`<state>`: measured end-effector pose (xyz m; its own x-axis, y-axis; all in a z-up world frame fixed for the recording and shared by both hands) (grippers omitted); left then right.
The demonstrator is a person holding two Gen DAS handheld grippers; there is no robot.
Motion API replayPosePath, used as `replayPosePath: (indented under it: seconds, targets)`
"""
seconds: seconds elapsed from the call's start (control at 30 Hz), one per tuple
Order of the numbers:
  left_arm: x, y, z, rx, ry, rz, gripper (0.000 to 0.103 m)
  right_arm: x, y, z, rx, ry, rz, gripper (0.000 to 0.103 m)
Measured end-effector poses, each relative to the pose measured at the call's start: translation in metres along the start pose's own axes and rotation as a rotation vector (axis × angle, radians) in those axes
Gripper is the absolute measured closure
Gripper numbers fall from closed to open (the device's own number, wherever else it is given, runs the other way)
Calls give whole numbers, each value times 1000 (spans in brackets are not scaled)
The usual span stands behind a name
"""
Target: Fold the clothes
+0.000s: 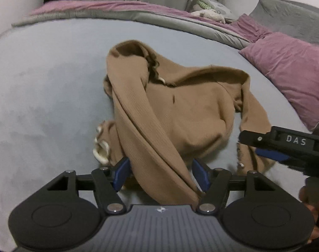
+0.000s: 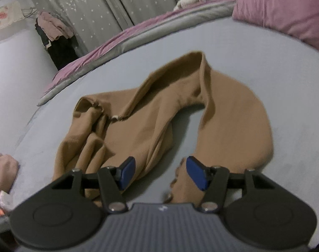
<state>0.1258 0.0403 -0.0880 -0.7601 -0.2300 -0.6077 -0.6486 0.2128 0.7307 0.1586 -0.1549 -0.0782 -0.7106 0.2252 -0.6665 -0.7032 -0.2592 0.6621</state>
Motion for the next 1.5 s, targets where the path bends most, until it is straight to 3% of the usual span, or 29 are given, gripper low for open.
replayPosePath:
  seconds: [0.3,0.4,0.57,0.63,1.07,1.27,1.5]
  targets:
    - [8,-12,-1,63,87,62,42,17,-14,-1,-18,-71,78,46]
    - [9,-13,-1,72,90,62,50,19,-19,1,-9,-72,82,44]
    - [8,-10,1,73,101,50,80,20,-24,4,-1,-70,86,39]
    - [7,-7,1,86,102,40,84,20,-23,4,-3,-70,86,39]
    - [-27,38,11,100,65,-126,89,11,-3,-10,26,-86,53,39]
    - [-63,53,49,0,87,-247,89,11,2,-16,13,-111,52,39]
    - [-90,49,101,-133,138,-303,89,11,3,-15,10,-115,51,39]
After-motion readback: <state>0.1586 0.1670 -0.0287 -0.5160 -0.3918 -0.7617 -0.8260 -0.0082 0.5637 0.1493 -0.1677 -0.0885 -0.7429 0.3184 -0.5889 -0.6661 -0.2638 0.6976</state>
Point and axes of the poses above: each gripper's, at about its wrist camera, not at the fingertips, and y roughly against the way its jaws point, z to its left, x to its underside, the point moved 10 cm from there along -y, roughly the way its jaws point, and after that the axes turned 7 degrees about y, right-handed, at the moved point
